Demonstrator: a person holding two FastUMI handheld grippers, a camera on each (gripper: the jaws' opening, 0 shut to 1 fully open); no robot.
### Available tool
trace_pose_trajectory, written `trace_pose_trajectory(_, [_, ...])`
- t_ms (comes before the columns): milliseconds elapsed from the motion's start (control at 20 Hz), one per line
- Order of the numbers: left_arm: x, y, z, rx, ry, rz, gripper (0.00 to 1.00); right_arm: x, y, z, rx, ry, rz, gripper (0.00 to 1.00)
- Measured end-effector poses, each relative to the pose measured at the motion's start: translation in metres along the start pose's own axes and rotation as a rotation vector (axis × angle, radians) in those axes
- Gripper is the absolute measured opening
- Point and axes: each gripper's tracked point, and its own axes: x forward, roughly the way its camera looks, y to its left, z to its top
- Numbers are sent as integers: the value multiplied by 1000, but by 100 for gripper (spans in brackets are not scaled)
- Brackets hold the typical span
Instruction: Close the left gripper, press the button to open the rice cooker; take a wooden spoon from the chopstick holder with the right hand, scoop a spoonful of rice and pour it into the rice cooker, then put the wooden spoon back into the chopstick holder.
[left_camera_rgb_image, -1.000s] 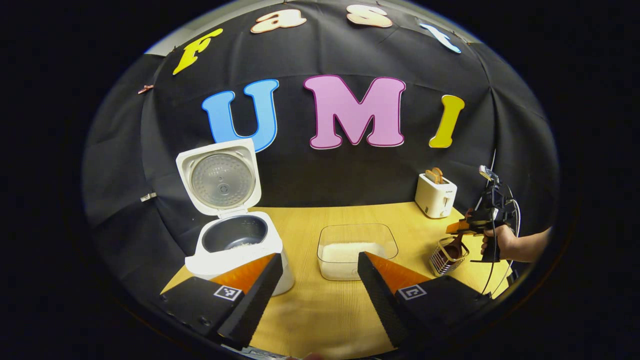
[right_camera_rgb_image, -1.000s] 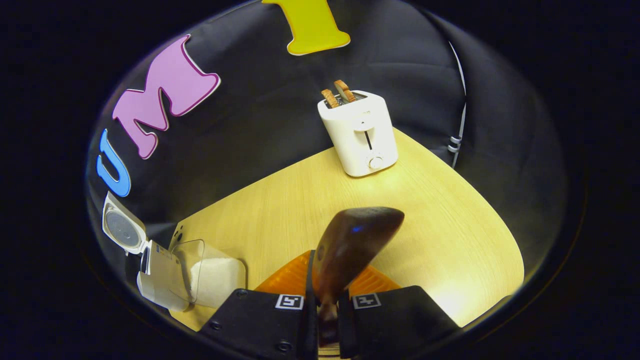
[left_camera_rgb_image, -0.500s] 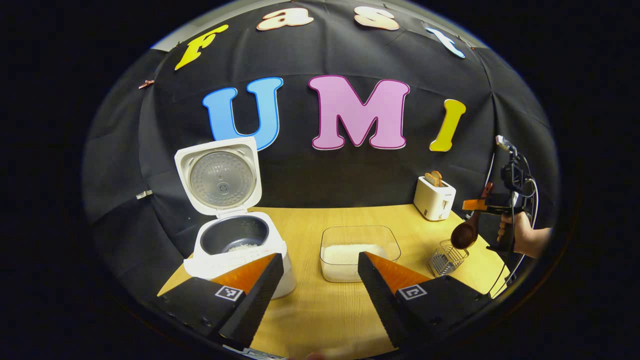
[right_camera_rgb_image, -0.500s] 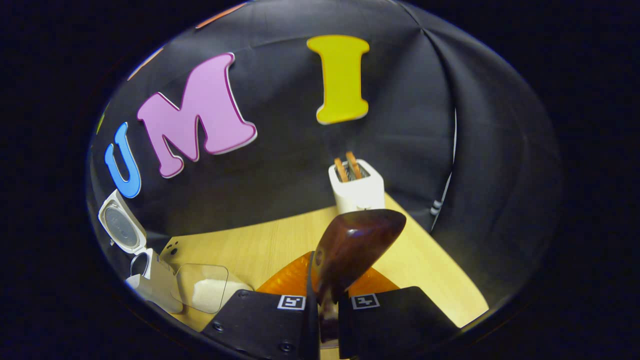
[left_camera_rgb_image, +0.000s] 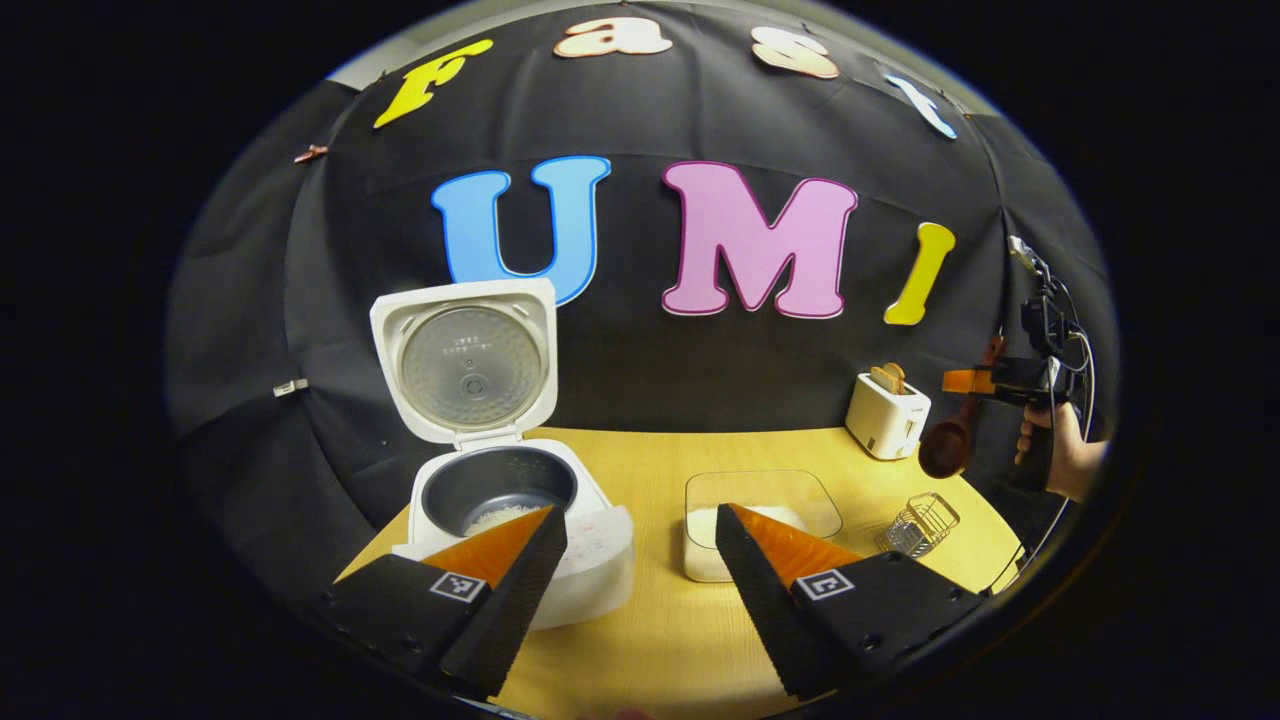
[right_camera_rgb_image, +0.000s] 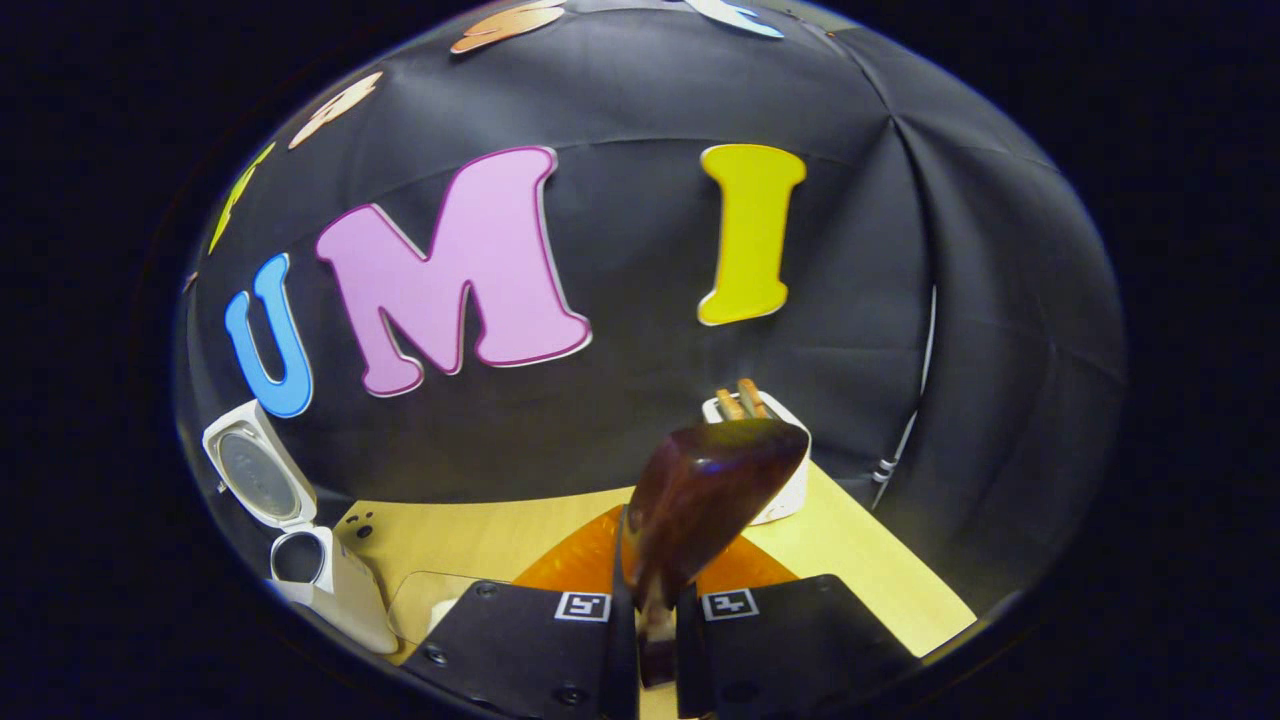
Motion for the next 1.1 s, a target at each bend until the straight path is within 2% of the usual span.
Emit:
trace_pose_trajectory(250, [0,28,-2,8,6,-20,97,26,94,-25,-54,23,76,18])
trace_pose_trajectory(400, [4,36,-3,9,10,-53,98,48,130,-61,-58,75,77,18])
trace_pose_trajectory(550, [15,36,-12,-5,35,-101,98,67,139,-91,-117,60,12,18])
trace_pose_trajectory(750, [29,37,-19,-31,70,-149,98,75,152,-137,-174,112,2,18])
trace_pose_trajectory(950, [42,39,-20,-3,77,-182,98,87,138,-160,-268,105,-57,18])
trace_pose_trajectory(1100, [48,44,-22,-4,77,-186,98,92,140,-174,-273,109,-55,19])
